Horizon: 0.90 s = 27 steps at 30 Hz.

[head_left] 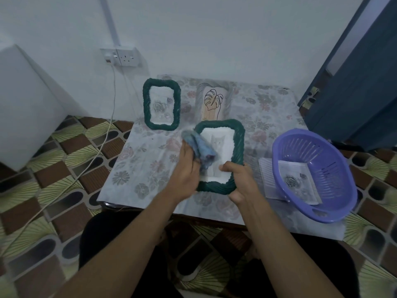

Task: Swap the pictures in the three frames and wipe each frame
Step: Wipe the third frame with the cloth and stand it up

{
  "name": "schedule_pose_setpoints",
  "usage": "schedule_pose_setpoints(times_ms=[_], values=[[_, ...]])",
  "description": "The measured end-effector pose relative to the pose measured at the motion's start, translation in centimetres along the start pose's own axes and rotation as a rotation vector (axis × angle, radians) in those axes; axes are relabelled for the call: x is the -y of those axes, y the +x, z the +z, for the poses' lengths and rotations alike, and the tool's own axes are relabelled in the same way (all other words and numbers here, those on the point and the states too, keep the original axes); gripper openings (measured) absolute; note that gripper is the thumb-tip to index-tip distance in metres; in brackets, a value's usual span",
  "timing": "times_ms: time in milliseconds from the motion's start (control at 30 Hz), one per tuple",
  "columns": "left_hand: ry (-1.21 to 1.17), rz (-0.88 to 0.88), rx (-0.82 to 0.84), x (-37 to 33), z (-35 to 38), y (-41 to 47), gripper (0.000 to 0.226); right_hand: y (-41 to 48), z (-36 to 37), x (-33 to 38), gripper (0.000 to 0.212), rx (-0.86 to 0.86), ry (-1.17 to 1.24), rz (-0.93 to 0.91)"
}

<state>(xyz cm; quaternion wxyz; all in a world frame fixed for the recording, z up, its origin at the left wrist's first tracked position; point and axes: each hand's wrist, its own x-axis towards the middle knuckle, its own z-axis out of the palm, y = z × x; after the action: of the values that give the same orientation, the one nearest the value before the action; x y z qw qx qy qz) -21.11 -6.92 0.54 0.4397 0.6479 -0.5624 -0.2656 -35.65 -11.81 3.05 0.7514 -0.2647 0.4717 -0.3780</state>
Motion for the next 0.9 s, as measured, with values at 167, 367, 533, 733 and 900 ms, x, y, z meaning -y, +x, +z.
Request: schedule_pose_setpoints(times_ms=[167, 367, 533, 733, 900], values=[[-0.013, 0.017, 0.051, 1.1, 1.9, -4.1, 0.061, 0.3, -0.7, 0.0, 0.024, -0.017, 0.016, -0.003], [0.191, 0.097, 0.059, 1.4, -0.6, -1.4, 0.065, -0.8, -0.5, -2.3, 0.025, 0.051, -0.020, 0.088], [0.367, 0.049, -0.077, -0.1, -3.0, 3.0, 0.065, -2.4, -0.7, -3.6, 0.030, 0.189, -0.107, 0.075], [0.248, 0.074, -0.088, -0.6, -2.2, 2.0, 0.061, -1.3, 0.1, -2.3, 0.038, 0.112, -0.055, 0.005], [0.169, 0.120, 0.019, 0.9, 1.2, -3.4, 0.065, 0.1, 0.1, -0.2, 0.024, -0.013, -0.034, -0.041]])
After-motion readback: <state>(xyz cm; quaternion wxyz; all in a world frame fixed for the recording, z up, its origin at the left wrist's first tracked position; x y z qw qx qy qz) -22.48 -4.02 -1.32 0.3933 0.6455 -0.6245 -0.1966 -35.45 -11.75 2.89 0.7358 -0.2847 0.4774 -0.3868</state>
